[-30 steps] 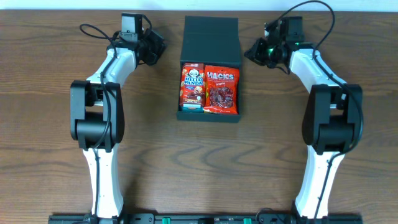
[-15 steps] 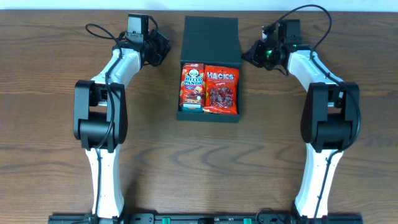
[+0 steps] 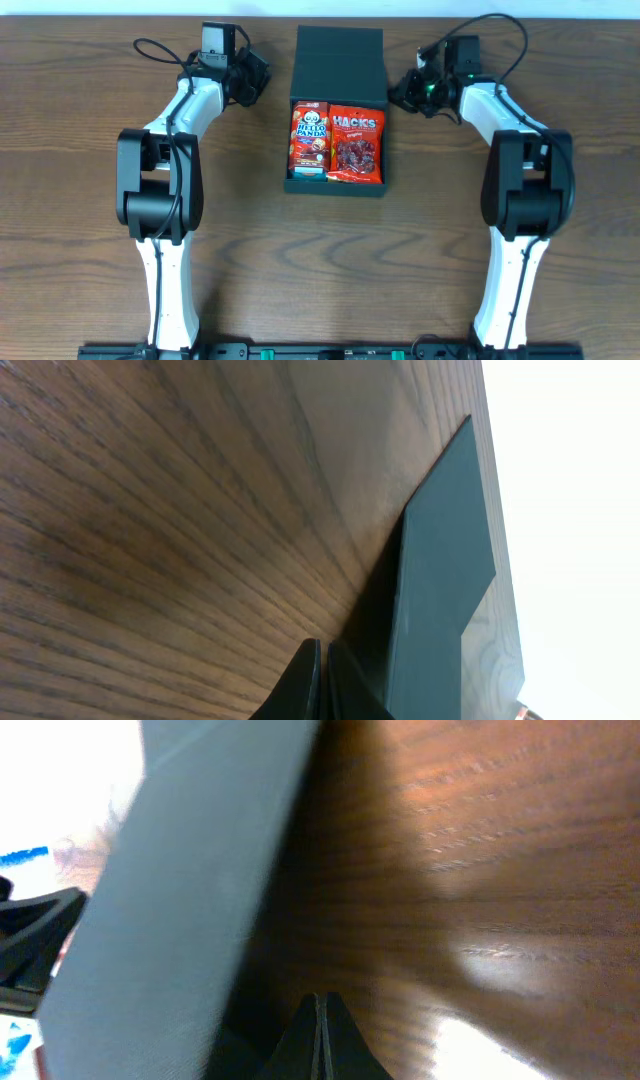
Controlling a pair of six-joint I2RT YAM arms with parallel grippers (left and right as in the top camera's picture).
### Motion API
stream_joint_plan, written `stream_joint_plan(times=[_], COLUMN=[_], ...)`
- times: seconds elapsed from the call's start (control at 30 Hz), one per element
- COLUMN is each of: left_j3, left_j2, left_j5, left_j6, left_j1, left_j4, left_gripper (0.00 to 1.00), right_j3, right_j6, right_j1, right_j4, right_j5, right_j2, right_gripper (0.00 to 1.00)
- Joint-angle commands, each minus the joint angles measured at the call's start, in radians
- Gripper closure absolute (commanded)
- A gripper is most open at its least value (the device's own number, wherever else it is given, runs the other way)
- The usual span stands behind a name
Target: Pack container
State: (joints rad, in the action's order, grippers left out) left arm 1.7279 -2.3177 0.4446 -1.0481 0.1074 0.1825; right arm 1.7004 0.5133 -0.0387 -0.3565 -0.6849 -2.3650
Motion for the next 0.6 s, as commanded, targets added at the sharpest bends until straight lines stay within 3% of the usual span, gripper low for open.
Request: stream_joint_plan(times=[0.0, 0.57], left_j3=[0.009, 0.009], left_j2=[-0.026, -0.026], left_j5=[-0.006, -0.006], left_j6=[-0.004, 0.001], left_j1=[-0.004, -0.011], left_j4=[0.004, 0.005], left_gripper=[0.94, 0.94], right_j3=[0.0, 0.0], right_j6=[0.033, 0.08], right_j1=[-0.008, -0.006], right_j4=[0.029, 0.29], right_j5=[-0.052, -0.241], right_j2=[-0.032, -0.034], right_gripper=[0.98, 0.99])
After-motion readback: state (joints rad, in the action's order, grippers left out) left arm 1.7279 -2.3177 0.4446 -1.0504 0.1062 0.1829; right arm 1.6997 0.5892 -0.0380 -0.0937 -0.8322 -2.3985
